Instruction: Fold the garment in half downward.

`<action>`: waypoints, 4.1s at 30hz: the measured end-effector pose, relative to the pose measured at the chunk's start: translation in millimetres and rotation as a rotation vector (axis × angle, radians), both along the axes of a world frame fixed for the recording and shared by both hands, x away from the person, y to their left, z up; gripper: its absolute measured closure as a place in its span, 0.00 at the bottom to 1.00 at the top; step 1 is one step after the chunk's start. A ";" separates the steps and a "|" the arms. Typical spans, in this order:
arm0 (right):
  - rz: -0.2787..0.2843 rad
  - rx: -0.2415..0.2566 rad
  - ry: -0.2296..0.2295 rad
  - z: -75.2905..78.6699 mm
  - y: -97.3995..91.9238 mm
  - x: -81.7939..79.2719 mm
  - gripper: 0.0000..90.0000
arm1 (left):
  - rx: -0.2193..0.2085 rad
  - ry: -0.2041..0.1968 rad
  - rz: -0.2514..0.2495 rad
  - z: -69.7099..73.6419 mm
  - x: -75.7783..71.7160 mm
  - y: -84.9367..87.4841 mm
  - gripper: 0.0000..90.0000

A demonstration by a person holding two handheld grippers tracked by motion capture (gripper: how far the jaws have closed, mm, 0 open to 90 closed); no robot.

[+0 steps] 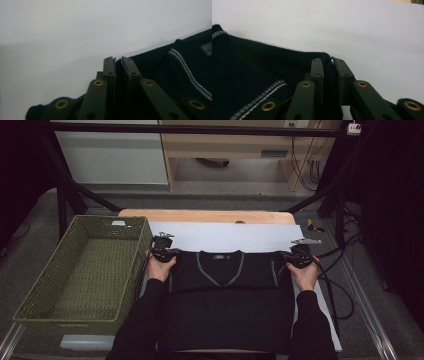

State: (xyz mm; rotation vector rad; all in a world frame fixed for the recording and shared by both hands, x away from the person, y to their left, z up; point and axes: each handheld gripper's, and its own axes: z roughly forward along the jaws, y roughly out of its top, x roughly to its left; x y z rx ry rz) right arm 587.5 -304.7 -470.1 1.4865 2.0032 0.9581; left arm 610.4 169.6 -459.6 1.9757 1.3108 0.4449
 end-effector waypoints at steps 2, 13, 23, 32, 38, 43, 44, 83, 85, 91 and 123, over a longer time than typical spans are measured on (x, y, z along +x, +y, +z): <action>-0.007 -0.017 -0.011 0.4 -0.7 -1.6 0.75 | -0.011 -0.016 0.017 3.9 -1.6 4.2 0.73; 0.026 0.061 -0.093 21.3 -7.5 -23.8 0.26 | -0.146 -0.058 -0.003 18.8 -31.1 19.3 0.22; 0.076 0.092 -0.084 27.9 3.3 -43.6 0.10 | -0.121 -0.077 -0.047 17.4 -60.3 15.2 0.04; 0.095 0.102 -0.080 29.4 10.1 -51.1 0.04 | -0.113 -0.082 -0.067 18.4 -70.3 15.9 0.03; 0.098 0.103 -0.071 27.2 12.6 -50.7 0.06 | -0.079 -0.045 -0.058 7.7 -65.5 17.0 0.09; 0.109 0.115 -0.049 23.0 14.7 -47.8 0.15 | -0.062 -0.024 -0.066 3.3 -61.8 16.1 0.26; 0.110 0.112 -0.044 22.2 15.1 -46.7 0.17 | -0.067 -0.021 -0.065 2.7 -60.9 16.2 0.30; 0.134 0.069 0.071 -6.0 25.2 -18.4 0.69 | 0.038 0.025 -0.080 -9.9 -43.8 2.1 0.92; 0.144 0.083 0.077 -5.5 26.4 -19.6 0.80 | 0.031 0.032 -0.072 -8.4 -43.9 2.2 0.93; 0.162 0.087 0.063 0.5 26.0 -24.8 0.89 | -0.005 -0.005 -0.071 3.5 -51.3 5.2 0.96; 0.281 0.214 -0.131 53.8 14.1 -128.4 0.89 | -0.118 -0.210 -0.216 53.3 -162.2 16.8 0.97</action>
